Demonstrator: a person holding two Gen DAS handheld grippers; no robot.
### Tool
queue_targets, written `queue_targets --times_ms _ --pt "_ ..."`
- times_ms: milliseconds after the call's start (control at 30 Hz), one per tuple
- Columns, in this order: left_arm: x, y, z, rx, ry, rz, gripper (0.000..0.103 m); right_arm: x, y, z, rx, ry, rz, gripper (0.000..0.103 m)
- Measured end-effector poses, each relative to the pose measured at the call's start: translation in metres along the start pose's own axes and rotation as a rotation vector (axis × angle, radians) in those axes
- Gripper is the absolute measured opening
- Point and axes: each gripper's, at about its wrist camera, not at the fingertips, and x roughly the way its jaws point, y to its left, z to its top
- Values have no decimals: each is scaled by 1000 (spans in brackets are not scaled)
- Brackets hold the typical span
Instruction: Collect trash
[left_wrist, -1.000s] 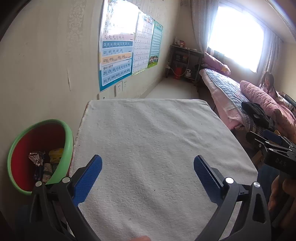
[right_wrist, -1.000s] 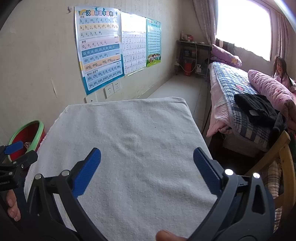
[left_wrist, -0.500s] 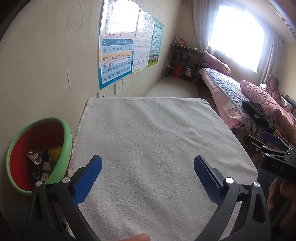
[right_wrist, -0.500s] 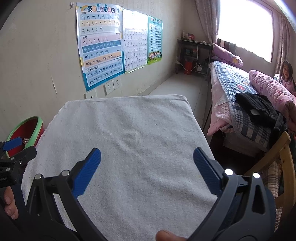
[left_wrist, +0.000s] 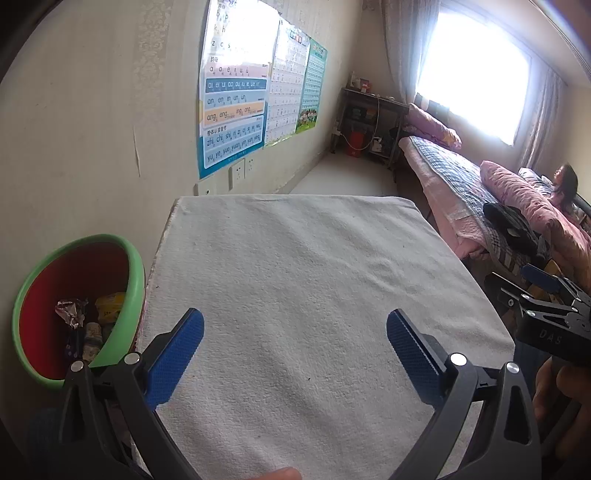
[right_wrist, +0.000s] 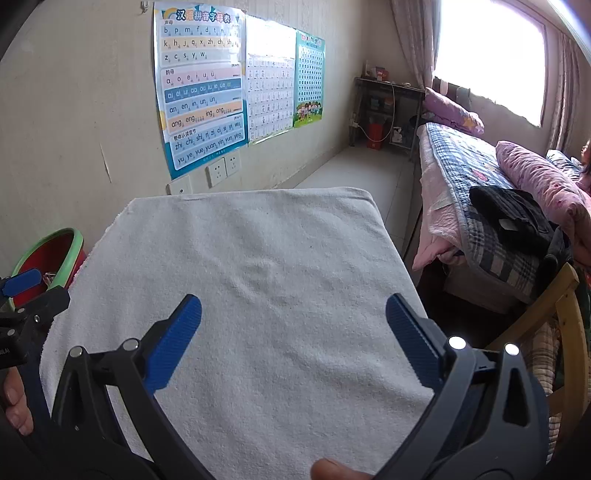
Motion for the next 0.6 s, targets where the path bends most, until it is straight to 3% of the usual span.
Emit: queue_targets --times_ms 600 --pt "-3 -7 -1 32 -16 18 95 0 0 -2 -4 10 0 98"
